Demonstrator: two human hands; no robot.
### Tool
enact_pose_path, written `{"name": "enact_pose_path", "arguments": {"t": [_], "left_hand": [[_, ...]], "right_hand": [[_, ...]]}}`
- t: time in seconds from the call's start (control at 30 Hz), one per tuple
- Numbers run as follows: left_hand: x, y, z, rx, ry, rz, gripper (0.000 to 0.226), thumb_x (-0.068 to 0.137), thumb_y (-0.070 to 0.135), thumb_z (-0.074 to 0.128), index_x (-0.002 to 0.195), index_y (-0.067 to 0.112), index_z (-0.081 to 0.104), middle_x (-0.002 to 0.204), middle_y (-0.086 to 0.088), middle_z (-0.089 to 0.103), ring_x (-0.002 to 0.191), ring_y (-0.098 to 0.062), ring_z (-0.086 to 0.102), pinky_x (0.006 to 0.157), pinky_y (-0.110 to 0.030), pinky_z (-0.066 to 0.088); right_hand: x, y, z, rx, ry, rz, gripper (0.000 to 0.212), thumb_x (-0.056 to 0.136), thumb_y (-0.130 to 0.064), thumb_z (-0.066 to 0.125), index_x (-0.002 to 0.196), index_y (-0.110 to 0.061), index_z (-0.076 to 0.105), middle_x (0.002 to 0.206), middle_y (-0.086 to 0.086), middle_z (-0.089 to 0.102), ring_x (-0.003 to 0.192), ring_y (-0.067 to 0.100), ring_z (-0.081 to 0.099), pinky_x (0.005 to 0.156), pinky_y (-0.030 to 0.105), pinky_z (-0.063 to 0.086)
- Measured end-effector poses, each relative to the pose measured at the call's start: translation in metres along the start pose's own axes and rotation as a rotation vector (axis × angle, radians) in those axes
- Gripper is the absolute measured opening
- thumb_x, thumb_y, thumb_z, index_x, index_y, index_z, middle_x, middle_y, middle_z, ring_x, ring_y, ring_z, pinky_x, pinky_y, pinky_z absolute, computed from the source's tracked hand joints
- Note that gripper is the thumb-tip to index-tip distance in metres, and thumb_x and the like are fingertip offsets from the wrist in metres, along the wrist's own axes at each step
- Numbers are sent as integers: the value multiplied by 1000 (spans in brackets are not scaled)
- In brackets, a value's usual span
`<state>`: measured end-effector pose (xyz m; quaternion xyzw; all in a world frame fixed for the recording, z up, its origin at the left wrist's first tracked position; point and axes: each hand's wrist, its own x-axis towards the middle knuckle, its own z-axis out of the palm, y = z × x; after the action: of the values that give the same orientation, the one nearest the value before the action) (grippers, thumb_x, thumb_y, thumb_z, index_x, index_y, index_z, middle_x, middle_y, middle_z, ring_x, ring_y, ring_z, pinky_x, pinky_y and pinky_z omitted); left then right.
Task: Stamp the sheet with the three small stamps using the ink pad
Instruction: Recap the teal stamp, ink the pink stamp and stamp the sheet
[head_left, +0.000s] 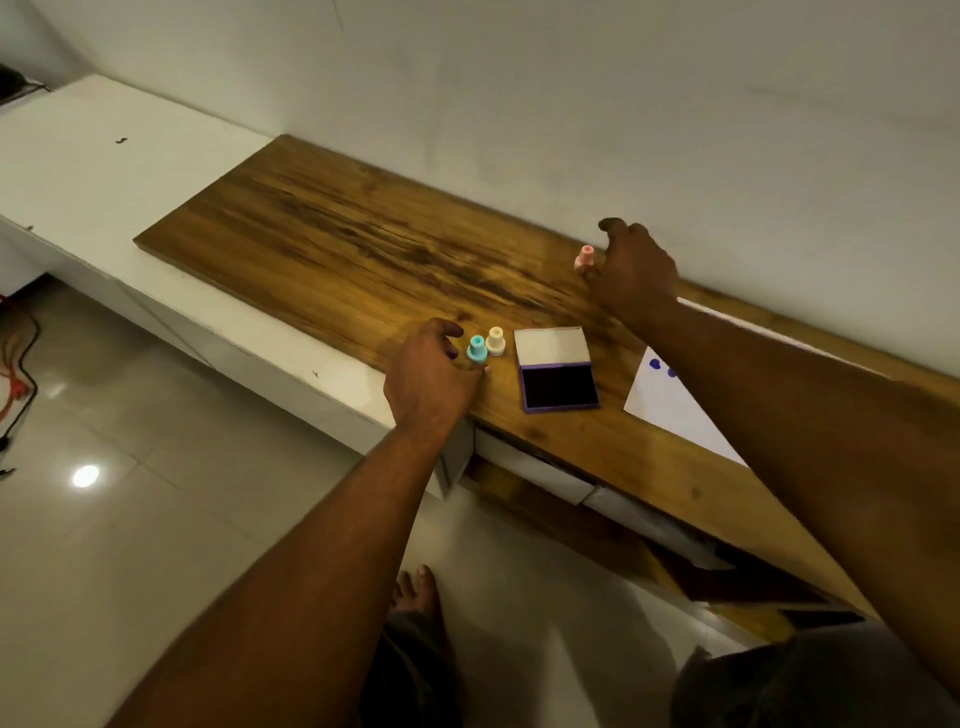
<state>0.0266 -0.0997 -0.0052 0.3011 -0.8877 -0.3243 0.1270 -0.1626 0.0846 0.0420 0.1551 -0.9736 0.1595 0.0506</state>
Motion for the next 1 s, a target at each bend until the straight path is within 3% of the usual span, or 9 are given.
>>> {"name": "enact_pose_path", "arguments": {"t": [0.1,0.27,0.47,0.53,0.6,0.7,0.8,1.0], "left_hand": [[3,2,-3,-18,38,16,62,72,45,92,124,32,61,94,14,60,82,-7,58,62,-26,42],[4,6,-6,-35,54,44,70,70,46,93,129,30,58,99,13,59,88,-9,59,62,-25,41],[-5,22,-17,-123,104,222,53,77,44,87,122,28,65,101,15,58,89,-4,56,63,-15,37],[-14,33,-17,-112,75,317,49,78,47,85,120,28,67,102,13,61,90,-4,57,65,-17,42],[-30,44,-12,-71,20,398,50,79,53,83,121,29,69,104,11,66,93,-4,57,66,-20,45],[-56,58,3,-44,-98,464,57,80,56,82,128,27,70,113,7,72,98,-5,63,75,-24,55],[-70,66,11,-43,-158,509,48,86,52,79,125,26,73,109,7,74,93,-6,68,82,-31,60],[-76,64,13,-63,-88,481,42,89,37,79,127,22,72,111,3,75,97,-10,68,86,-30,59]], "right_hand": [[28,-4,5,-117,-102,-28,48,102,-35,55,148,-24,50,136,13,59,118,36,63,98,46,51],[33,3,12,-210,-176,-97,25,99,-23,62,122,-19,72,119,11,71,108,33,66,93,40,52],[-29,25,-21,-3,-136,-11,28,95,-39,71,115,-20,76,109,7,76,97,28,69,86,40,57],[-62,29,-33,129,-136,-37,31,94,-40,73,117,-18,75,105,4,76,86,20,67,77,33,56],[-97,29,-41,209,-139,-73,30,92,-39,76,116,-20,75,99,-5,73,79,6,62,65,22,46],[-136,24,-45,283,-98,-111,29,91,-39,78,115,-22,75,89,-15,64,72,-10,53,62,12,34],[-148,18,-44,323,-105,-132,29,93,-42,75,115,-23,74,90,-14,66,73,-7,55,62,14,35],[-149,12,-45,359,-163,-224,20,94,-35,74,110,-23,74,92,-10,69,80,7,62,64,19,41]]}}
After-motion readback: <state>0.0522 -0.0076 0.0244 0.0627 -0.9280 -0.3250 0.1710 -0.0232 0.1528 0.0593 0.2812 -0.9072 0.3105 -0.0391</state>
